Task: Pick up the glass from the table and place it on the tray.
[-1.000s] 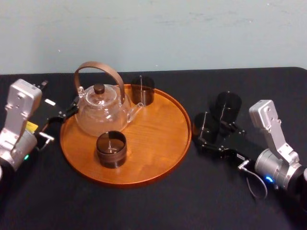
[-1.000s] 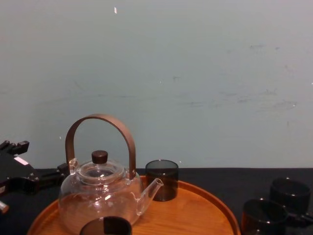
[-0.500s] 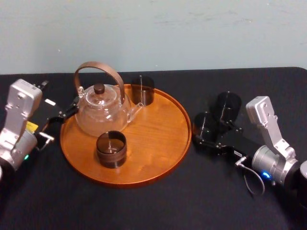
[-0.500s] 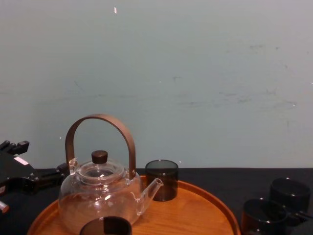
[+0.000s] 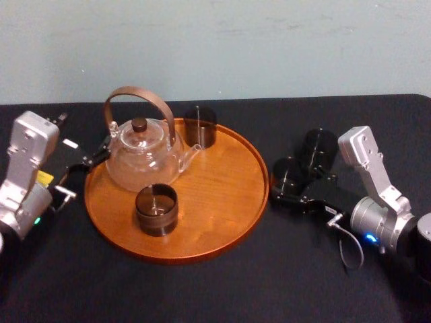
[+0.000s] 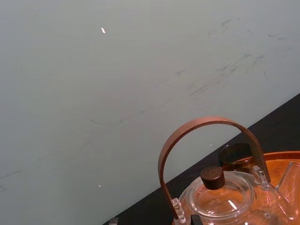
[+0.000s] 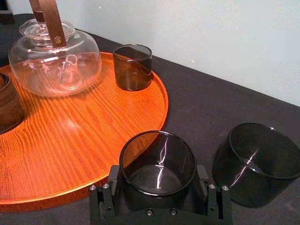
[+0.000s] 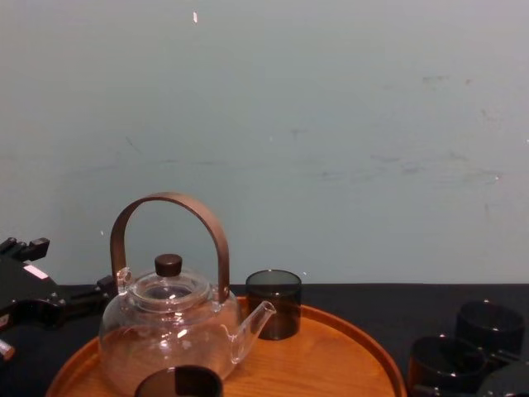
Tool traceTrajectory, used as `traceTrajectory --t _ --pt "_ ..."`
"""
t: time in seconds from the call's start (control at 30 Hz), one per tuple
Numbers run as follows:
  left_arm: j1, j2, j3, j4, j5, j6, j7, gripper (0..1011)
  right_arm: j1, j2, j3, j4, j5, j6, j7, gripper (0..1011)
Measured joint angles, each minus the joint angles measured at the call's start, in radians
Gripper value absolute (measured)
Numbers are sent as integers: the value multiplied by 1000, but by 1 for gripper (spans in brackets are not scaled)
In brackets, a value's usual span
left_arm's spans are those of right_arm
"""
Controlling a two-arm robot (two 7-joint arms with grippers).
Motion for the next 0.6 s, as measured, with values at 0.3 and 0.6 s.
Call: traceTrajectory --t 0.3,0.6 --pt "0 0 0 0 0 0 0 1001 9 2 -6 -3 3 27 2 1002" --pt "0 0 0 0 0 0 0 1001 27 4 -18 9 10 46 17 1002"
